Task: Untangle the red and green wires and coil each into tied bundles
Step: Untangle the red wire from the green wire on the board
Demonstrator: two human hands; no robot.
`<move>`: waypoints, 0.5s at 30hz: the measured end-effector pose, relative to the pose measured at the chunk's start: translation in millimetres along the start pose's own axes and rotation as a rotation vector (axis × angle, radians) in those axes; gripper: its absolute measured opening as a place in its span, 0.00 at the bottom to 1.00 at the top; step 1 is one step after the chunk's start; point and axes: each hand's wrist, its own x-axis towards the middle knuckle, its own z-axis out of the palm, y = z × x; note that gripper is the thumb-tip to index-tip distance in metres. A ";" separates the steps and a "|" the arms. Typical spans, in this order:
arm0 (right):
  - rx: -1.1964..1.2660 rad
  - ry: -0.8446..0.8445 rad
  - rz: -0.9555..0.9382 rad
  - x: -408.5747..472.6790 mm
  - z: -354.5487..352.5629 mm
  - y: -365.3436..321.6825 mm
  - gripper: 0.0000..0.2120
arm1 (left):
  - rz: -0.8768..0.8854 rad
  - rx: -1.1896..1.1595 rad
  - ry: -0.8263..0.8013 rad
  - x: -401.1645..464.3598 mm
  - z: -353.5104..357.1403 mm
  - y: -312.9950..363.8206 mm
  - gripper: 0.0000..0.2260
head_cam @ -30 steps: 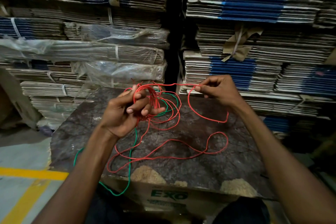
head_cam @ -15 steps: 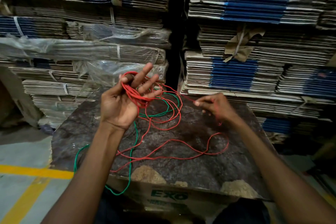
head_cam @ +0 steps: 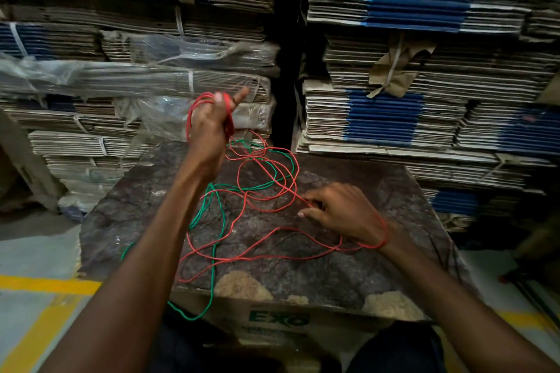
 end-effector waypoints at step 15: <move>0.318 0.470 -0.059 -1.8 -62.7 10.6 0.11 | 0.208 1.232 -0.434 -21.0 -14.3 -36.1 0.18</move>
